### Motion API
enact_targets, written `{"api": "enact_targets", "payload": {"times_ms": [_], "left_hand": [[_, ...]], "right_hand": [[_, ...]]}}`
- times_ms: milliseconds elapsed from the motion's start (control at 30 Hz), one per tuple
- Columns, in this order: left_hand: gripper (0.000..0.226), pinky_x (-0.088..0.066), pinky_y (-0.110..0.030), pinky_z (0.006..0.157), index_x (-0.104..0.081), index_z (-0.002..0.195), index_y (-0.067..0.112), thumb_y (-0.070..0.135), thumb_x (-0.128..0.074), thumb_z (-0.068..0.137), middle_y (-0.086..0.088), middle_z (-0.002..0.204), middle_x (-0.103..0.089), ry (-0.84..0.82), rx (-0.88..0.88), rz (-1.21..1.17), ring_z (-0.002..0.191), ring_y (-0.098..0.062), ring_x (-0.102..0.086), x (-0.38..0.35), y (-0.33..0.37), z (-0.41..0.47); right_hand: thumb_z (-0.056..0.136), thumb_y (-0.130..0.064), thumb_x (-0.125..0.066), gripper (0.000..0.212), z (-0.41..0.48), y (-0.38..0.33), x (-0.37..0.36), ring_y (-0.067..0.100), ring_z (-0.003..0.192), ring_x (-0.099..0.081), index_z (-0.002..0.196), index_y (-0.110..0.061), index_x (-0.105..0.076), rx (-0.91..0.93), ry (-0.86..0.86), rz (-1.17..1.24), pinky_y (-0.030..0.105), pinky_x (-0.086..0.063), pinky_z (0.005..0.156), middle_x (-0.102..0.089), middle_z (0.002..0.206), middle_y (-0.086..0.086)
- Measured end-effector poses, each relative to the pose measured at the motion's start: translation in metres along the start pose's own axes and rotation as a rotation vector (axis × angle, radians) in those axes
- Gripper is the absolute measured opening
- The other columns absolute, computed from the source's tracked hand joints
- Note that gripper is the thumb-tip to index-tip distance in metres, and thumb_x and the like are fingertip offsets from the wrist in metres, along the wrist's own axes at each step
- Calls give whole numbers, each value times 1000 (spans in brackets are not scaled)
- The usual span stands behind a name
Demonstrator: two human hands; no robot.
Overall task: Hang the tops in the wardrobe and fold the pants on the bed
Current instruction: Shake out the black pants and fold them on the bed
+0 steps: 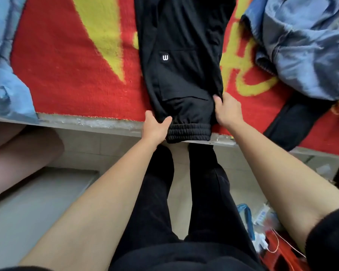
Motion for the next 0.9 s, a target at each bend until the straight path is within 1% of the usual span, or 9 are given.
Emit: {"api": "enact_targets", "payload": {"times_ms": [100,167,233,300,433,533,633,767,900], "left_hand": [[56,-43,-39,97,-47,129,4,41,-64,89,-12,132,-48,35,-17,184,122,-30,-49,-14,6,2],[55,-45,-41,101,-51,130,6,35,-65,85,-8,131,-53,34,25,68,120,-28,-52,-19,4,-1],[50,-49,-40,97,-58,123,11,30,-64,77,-2,118,-64,21,62,-103,111,-23,-60,-20,-4,-10],[47,-52,-37,90,-61,114,15,33,-64,70,3,106,-68,-30,110,-90,101,-21,-64,-21,-17,-20],[44,-48,-34,87,-58,119,11,29,-65,79,-7,117,-64,-87,247,216,107,-29,-60,-24,-50,-28],[39,-51,-38,89,-57,119,9,19,-61,82,-13,117,-65,-54,269,207,109,-34,-60,-22,-44,-25],[45,-49,-37,85,-49,123,9,22,-61,82,-11,117,-61,-15,251,215,105,-31,-58,-10,-13,-24],[62,-43,-37,96,-37,138,14,30,-61,84,-6,123,-57,151,112,197,115,-29,-54,27,62,-17],[58,-42,-41,102,-41,138,14,36,-60,88,-7,129,-57,240,-92,259,119,-28,-54,51,150,7]], "right_hand": [[106,-29,-35,32,-2,12,-2,44,112,-55,115,-2,-50,-99,120,113,36,-27,74,-61,119,28],[106,-25,-34,30,-5,8,-11,43,111,-56,125,-5,-46,-122,146,223,36,-29,76,-61,120,26],[105,-23,-33,31,-16,1,-14,41,107,-58,132,-10,-43,-55,154,290,34,-31,76,-63,118,24],[105,-22,-33,32,-31,6,-20,44,103,-58,134,-11,-40,19,114,242,36,-32,74,-64,114,26],[99,-15,-38,32,-52,33,-27,50,93,-58,129,-5,-37,36,-43,26,41,-31,69,-60,95,30],[93,-22,-46,30,-35,33,-18,45,99,-60,119,-7,-41,-8,-161,-106,40,-36,71,-62,104,25],[87,-33,-56,46,-11,21,6,39,116,-57,125,-8,-46,-55,-276,-178,41,-43,85,-59,125,18],[89,-32,-58,59,31,-24,68,32,129,-50,143,-16,-42,15,-226,71,36,-41,103,-55,138,10],[88,-30,-56,52,79,-77,120,22,116,-57,139,-20,-50,76,-171,332,32,-43,100,-61,114,-1]]}}
Point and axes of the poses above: each hand's wrist, its own z-axis towards the middle knuckle, its own x-axis out of the back of the hand, y = z × x, the point moved 6 cm from there along z, towards the middle knuckle
